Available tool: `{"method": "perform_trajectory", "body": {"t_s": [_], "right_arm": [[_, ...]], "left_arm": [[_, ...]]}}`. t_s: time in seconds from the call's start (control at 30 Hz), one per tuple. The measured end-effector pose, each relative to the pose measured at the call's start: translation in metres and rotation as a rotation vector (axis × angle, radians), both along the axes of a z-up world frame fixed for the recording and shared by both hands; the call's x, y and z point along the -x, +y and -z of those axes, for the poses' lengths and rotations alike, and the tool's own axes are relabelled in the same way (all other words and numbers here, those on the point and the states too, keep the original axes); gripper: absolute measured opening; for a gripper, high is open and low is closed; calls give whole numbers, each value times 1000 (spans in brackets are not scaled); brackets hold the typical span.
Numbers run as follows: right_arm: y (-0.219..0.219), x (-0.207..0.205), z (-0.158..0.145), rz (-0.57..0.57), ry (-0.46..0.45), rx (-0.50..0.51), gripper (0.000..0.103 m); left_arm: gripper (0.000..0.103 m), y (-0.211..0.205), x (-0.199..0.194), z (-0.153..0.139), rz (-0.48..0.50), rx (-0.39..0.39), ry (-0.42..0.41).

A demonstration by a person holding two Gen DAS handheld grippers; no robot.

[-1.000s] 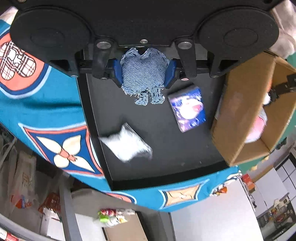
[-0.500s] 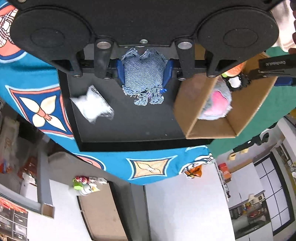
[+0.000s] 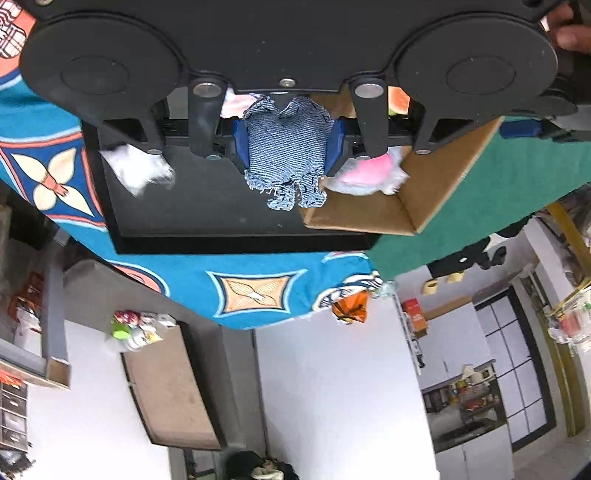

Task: Organize soft objects
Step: 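Carry the denim plush into the box and open the right tool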

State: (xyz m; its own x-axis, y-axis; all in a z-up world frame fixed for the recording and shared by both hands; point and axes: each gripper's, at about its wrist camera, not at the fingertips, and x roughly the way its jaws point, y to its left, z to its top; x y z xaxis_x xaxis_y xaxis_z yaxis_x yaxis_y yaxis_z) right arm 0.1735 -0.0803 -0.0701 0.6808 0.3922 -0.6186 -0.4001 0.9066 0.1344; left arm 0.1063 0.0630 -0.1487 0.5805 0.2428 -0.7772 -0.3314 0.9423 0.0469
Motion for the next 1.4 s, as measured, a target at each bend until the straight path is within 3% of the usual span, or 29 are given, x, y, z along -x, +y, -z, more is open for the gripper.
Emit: {"method": "perform_trajectory", "body": {"t_s": [0.37, 0.47, 0.77, 0.93, 1.4], "right_arm": [[35, 5, -7, -72, -10, -14, 41], [42, 8, -5, -83, -1, -16, 41], [62, 18, 0, -111, 28, -11, 43], [65, 18, 4, -122, 87, -3, 63], [27, 14, 11, -12, 77, 67, 63]], "left_arm": [[19, 14, 6, 8, -21, 66, 1], [12, 18, 10, 10, -18, 93, -15], [11, 22, 15, 9, 1, 117, -49], [11, 26, 15, 8, -4, 121, -62], [14, 17, 13, 3, 0, 84, -48]]}}
